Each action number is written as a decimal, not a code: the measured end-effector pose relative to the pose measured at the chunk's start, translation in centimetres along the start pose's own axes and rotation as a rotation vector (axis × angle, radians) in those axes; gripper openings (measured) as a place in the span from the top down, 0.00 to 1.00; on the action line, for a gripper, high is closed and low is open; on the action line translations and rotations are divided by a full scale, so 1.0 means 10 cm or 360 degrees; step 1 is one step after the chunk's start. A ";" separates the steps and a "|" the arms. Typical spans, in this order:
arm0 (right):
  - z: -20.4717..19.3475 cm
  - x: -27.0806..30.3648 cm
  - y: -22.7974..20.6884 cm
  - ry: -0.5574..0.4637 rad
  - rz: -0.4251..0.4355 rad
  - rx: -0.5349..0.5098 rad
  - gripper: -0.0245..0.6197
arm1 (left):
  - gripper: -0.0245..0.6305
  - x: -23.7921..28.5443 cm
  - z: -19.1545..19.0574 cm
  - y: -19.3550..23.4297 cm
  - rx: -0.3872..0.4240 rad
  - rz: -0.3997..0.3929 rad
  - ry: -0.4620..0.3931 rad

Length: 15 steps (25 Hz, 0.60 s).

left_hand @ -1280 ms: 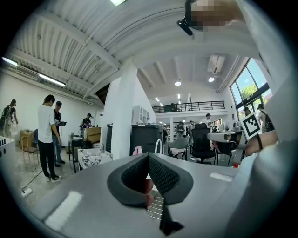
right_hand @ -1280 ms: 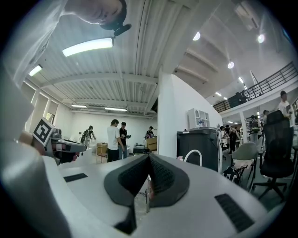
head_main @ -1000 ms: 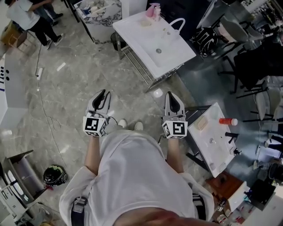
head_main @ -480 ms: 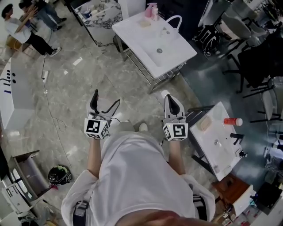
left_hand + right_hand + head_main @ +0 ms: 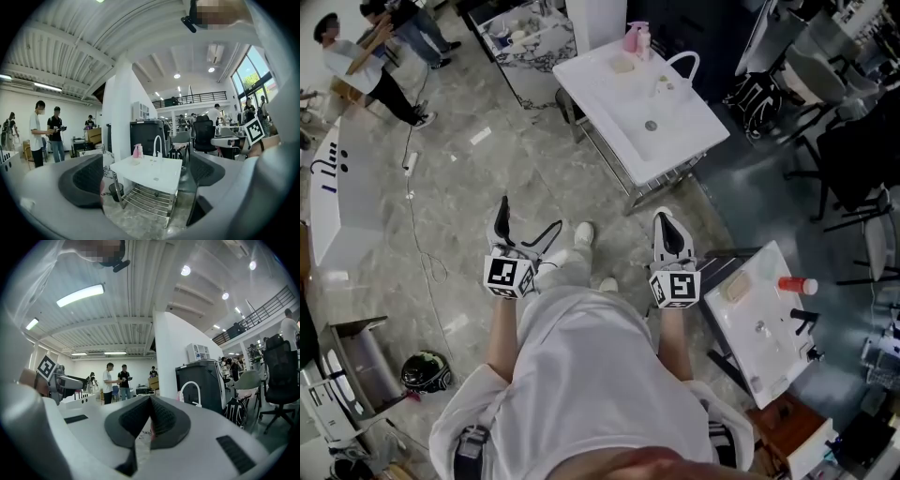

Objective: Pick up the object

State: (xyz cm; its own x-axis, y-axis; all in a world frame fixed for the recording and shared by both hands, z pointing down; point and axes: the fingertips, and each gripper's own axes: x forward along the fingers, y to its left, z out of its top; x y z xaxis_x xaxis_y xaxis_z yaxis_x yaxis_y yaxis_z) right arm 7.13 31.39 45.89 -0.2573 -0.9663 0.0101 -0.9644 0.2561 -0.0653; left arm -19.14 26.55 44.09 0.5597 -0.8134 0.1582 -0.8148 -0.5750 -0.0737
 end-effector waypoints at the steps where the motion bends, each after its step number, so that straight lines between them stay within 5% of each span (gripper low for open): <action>1: 0.00 0.05 -0.03 0.0006 -0.0006 -0.0001 0.96 | 0.11 0.08 0.00 0.02 -0.0002 -0.0009 0.0002; 15: 0.01 1.56 -0.23 0.0145 -0.0119 -0.0055 0.96 | 0.10 1.61 0.10 1.18 -0.0081 -0.0144 -0.0081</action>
State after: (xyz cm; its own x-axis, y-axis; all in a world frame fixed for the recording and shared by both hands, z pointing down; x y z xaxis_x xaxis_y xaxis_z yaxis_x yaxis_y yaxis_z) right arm 5.35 15.69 46.11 -0.1874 -0.9767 0.1044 -0.9823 0.1856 -0.0268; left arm -19.59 6.62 44.77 0.6372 -0.7626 0.1114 -0.7666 -0.6421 -0.0109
